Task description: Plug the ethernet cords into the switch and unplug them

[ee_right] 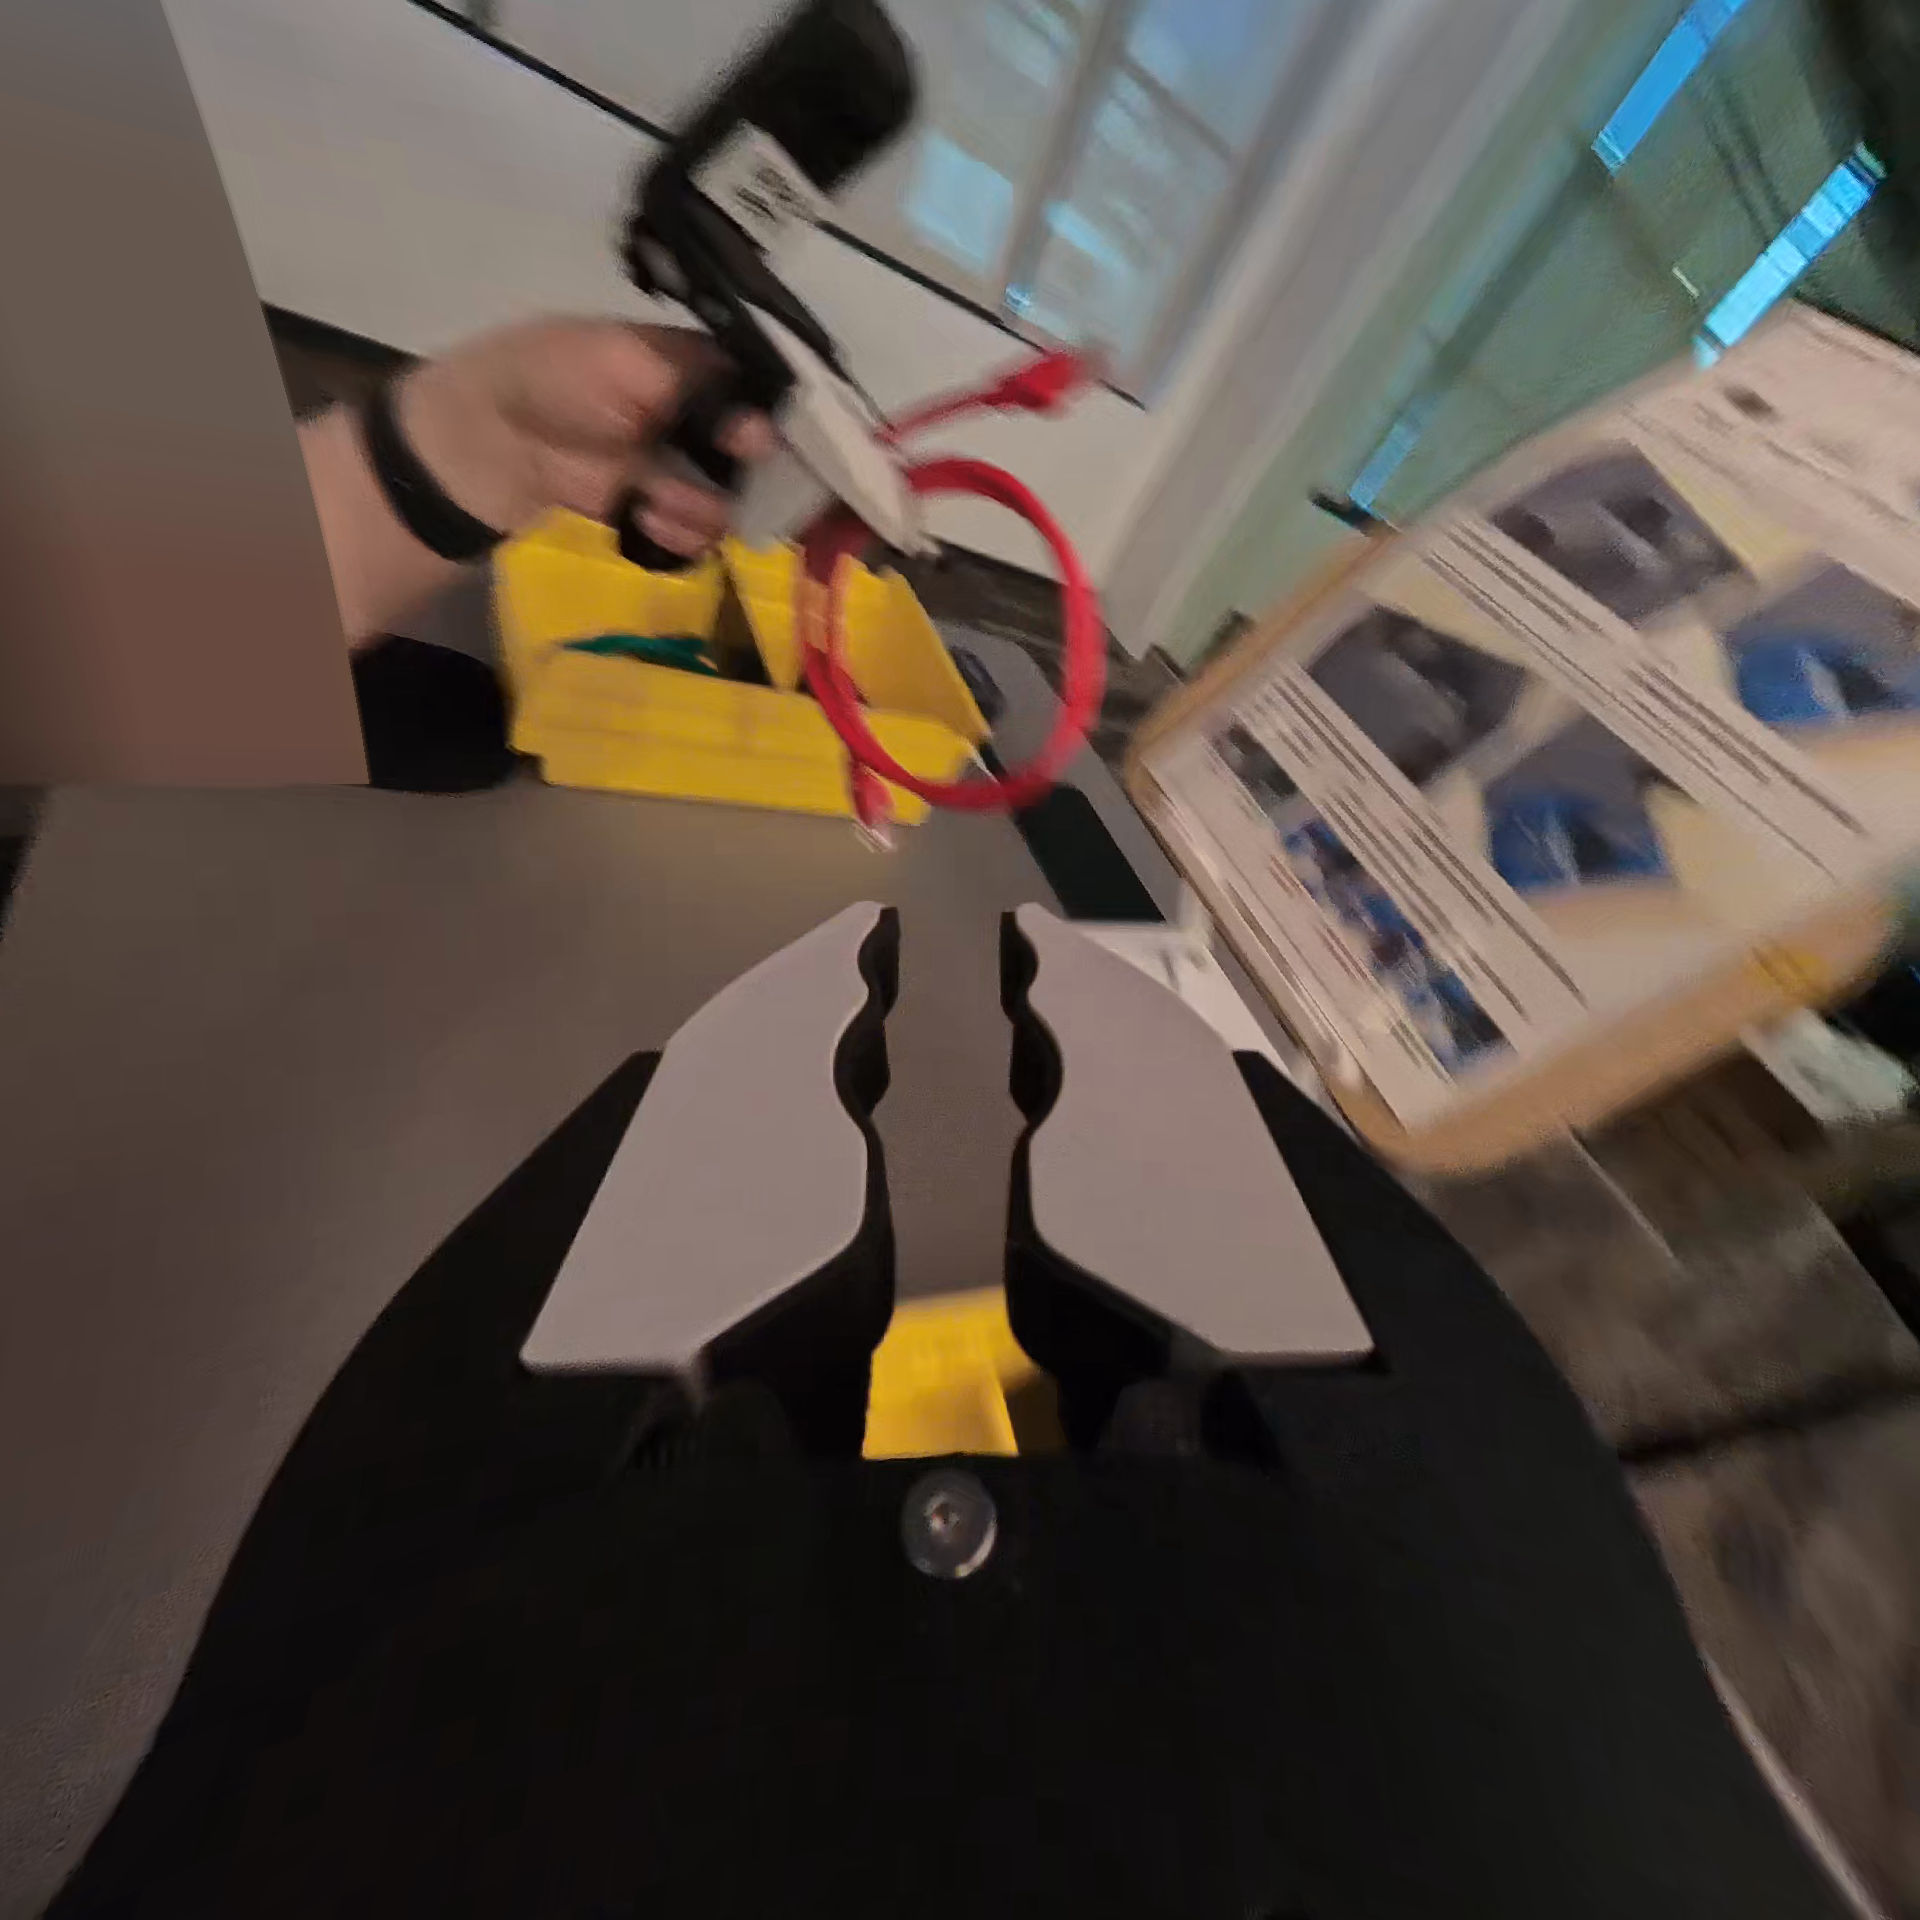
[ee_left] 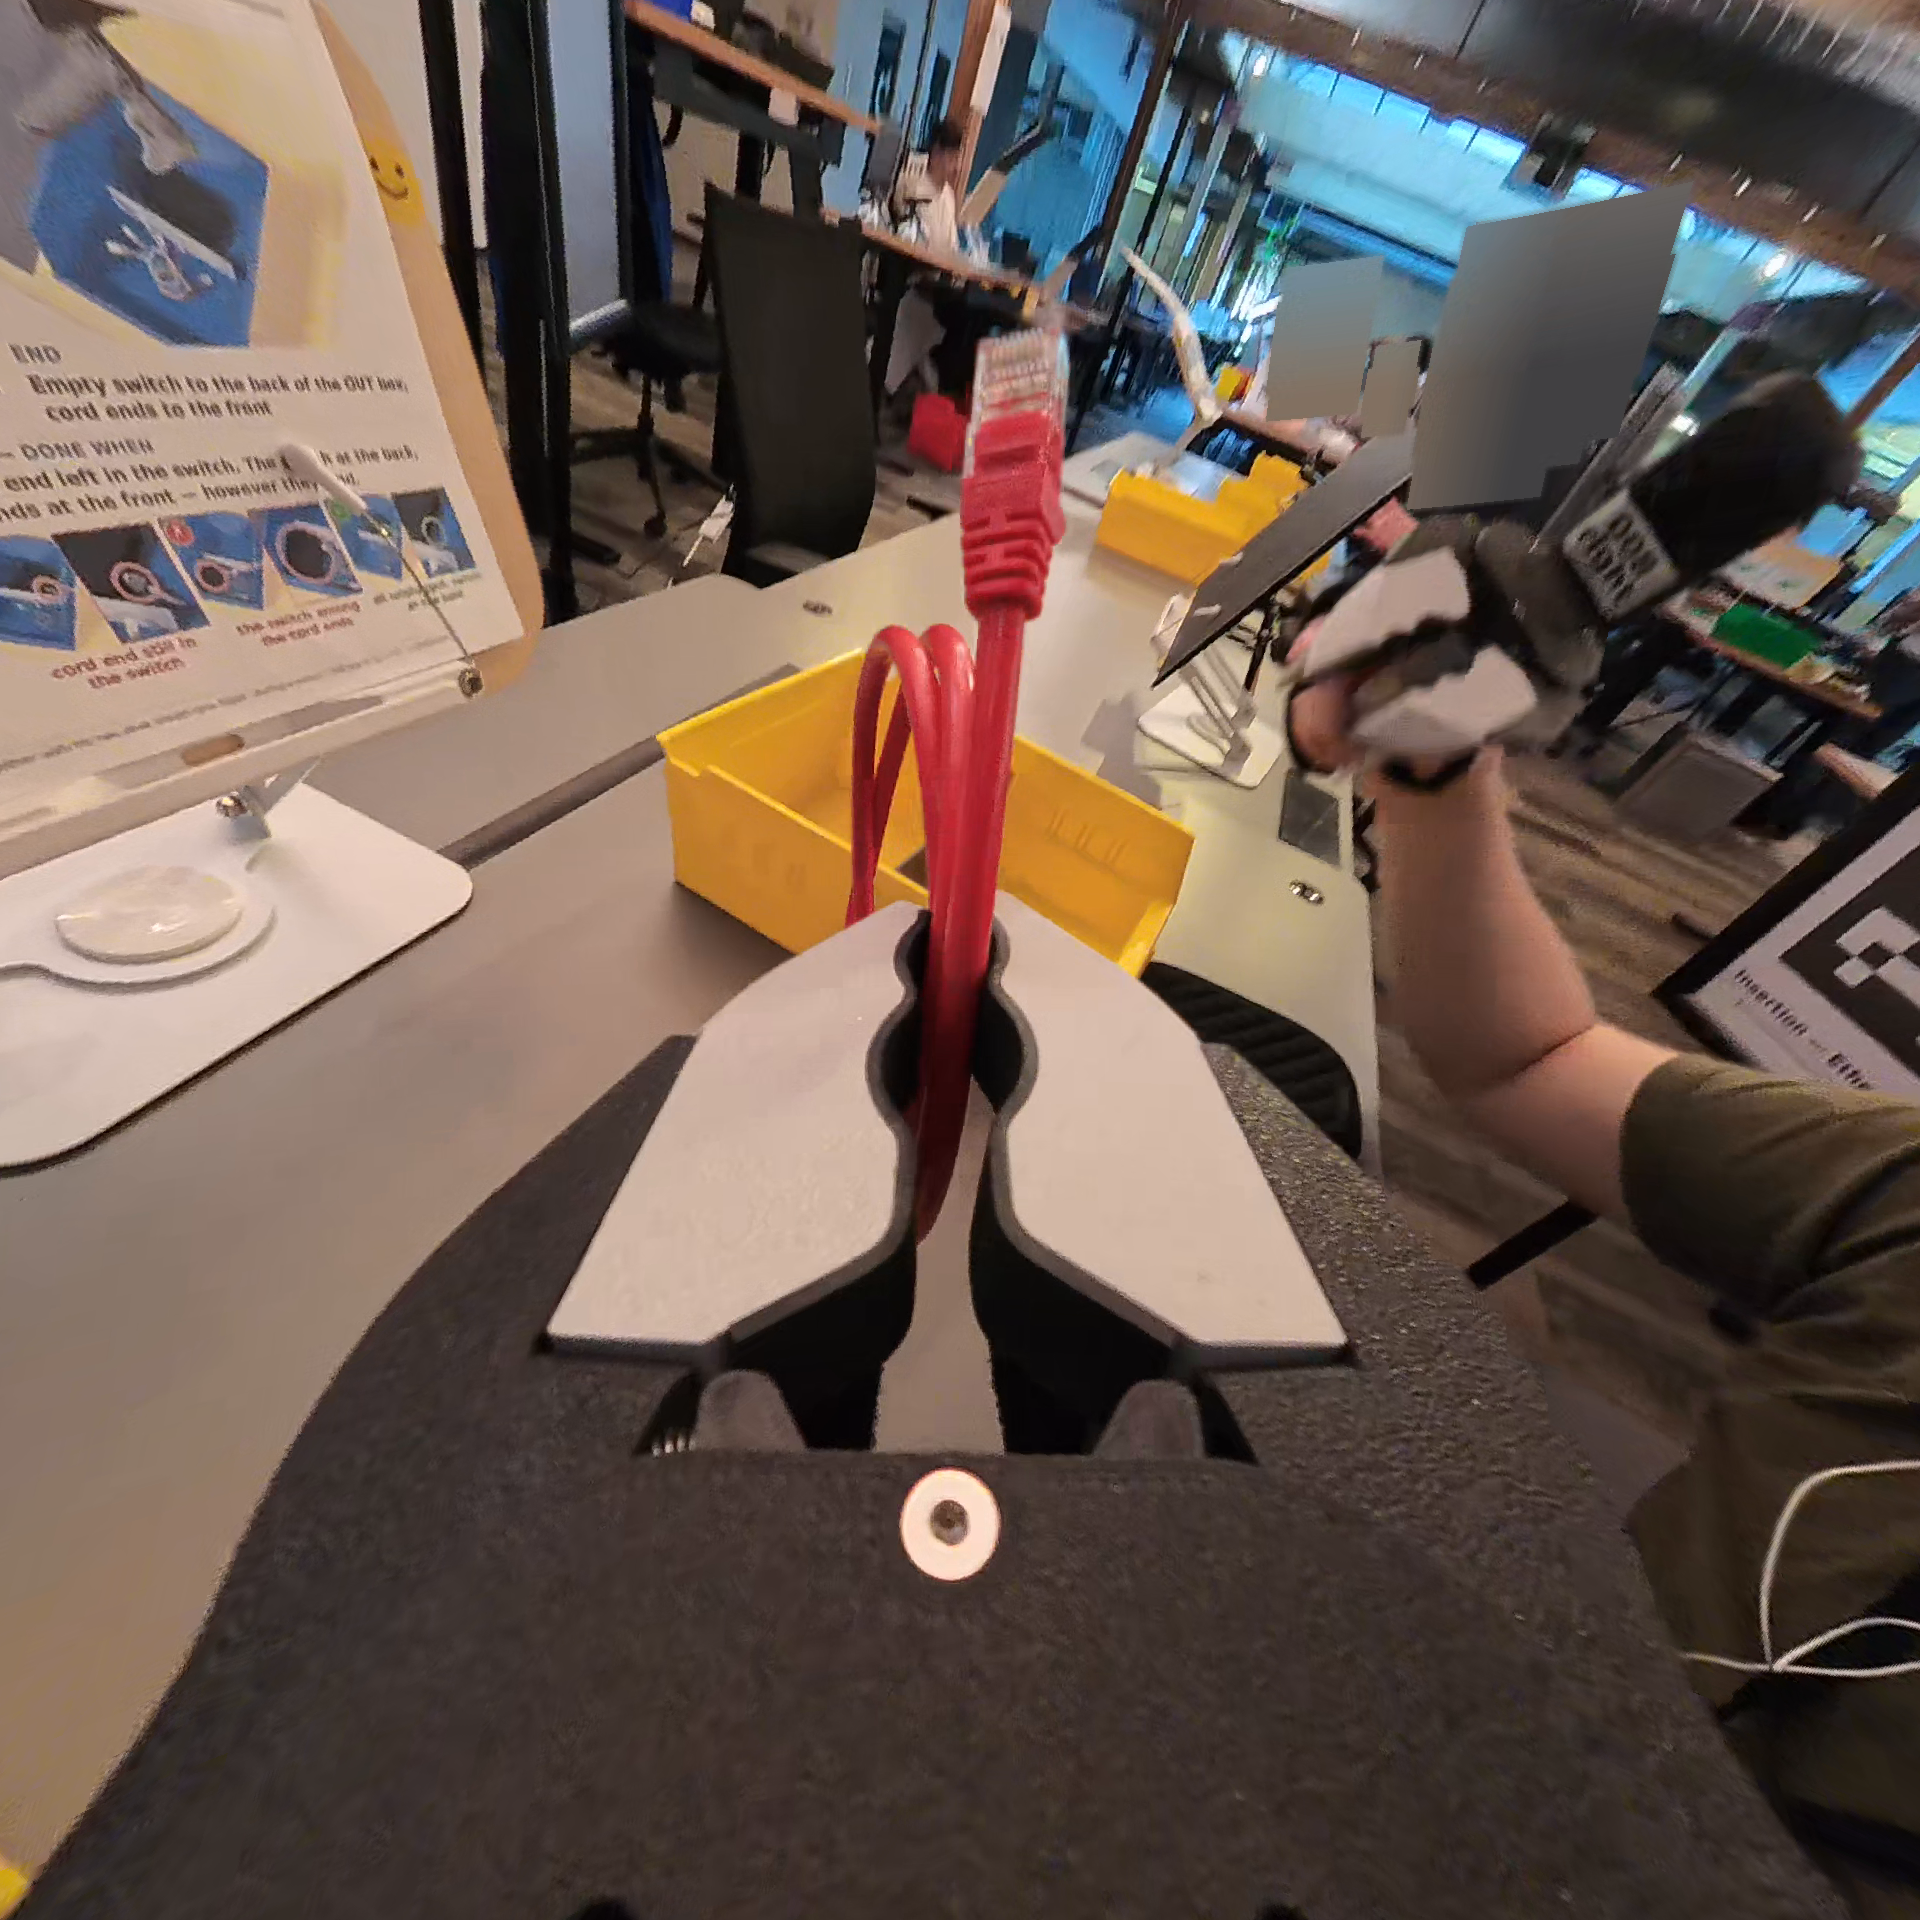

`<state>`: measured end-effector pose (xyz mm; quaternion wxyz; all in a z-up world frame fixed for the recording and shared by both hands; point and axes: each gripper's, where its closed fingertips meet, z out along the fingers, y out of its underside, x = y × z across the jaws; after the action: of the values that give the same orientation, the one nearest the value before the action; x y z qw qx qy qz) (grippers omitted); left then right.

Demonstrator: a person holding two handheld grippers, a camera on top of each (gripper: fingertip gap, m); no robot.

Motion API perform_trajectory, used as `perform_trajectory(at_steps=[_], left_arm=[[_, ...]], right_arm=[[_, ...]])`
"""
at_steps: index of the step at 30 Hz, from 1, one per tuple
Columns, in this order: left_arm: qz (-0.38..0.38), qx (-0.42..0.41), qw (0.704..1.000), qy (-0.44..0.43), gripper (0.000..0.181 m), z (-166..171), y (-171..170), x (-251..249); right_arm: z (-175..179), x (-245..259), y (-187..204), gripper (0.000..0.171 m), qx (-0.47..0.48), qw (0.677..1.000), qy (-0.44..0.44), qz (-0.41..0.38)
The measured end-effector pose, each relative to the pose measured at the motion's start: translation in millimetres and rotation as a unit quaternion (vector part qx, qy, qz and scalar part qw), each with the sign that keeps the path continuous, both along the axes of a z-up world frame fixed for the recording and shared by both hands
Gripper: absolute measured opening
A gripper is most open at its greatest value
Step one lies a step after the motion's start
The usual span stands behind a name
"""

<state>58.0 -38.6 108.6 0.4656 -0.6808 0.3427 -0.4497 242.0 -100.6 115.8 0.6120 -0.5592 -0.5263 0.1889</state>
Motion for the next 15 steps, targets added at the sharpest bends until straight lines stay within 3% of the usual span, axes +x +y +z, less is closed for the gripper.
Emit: perform_trajectory(at_steps=[3,7,12,15], left_arm=[[-0.011,-0.012,0.999,-0.049,0.005,13,-5,-4],[-0.049,-0.051,0.992,-0.102,0.005,23,-12,-7],[-0.059,-0.05,0.993,-0.084,0.005,20,-15,-5],[-0.052,-0.037,0.997,-0.048,0.005,12,-15,-3]], right_arm=[[-6,-85,-9,0.02,0.035,0.996,-0.02,0.075],[-26,-158,6,0.027,0.091,0.99,-0.06,0.094],[-59,-193,33,0.039,0.043,0.985,-0.129,0.108],[-67,-196,42,0.017,0.018,0.982,-0.15,0.112]])
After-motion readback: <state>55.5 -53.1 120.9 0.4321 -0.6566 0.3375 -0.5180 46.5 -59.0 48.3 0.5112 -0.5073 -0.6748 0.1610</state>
